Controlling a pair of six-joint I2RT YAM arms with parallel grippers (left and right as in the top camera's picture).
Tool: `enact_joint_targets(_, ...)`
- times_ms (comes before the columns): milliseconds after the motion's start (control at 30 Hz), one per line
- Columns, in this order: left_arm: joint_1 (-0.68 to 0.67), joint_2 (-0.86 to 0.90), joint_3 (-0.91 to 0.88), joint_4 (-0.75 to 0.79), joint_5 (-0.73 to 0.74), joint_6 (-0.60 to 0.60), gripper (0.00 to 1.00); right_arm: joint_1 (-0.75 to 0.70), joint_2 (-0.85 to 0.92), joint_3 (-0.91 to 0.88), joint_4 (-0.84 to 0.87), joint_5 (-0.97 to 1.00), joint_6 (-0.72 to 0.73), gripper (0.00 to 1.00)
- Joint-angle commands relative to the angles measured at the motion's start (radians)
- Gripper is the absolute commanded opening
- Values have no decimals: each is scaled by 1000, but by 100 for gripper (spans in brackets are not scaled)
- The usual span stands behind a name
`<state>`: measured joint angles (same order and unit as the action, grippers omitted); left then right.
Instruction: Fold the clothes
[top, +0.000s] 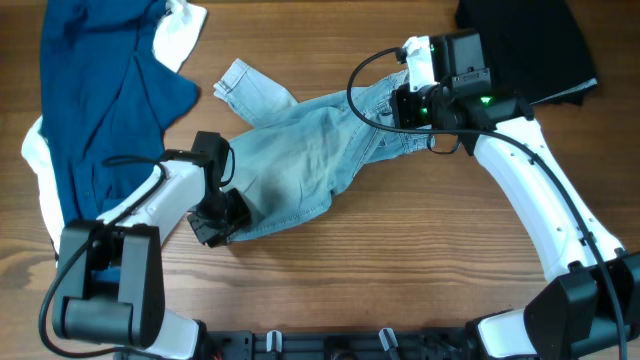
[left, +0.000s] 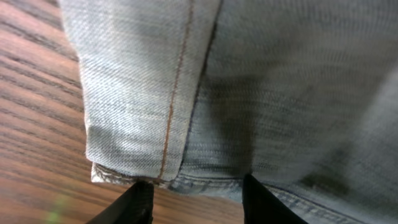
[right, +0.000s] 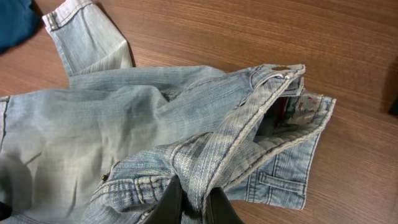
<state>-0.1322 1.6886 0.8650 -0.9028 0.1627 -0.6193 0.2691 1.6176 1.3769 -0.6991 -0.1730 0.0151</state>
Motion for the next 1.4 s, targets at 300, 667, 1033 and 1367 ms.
enact_joint_targets(300,-1,6,-167,194,-167,-179,28,4,13,11,9,12,10,7)
enact_joint_targets(667,-1,-84,20,88,-154,-163,4,4,1,11,11,-11,15,4)
enact_joint_targets(1033,-1,-433,479,-34,-239,60,4,4,-242,62,-25,44,21,4)
enact_joint_targets(1367,-6,-592,747,-44,-243,187,4,4,-432,190,-151,69,18,4)
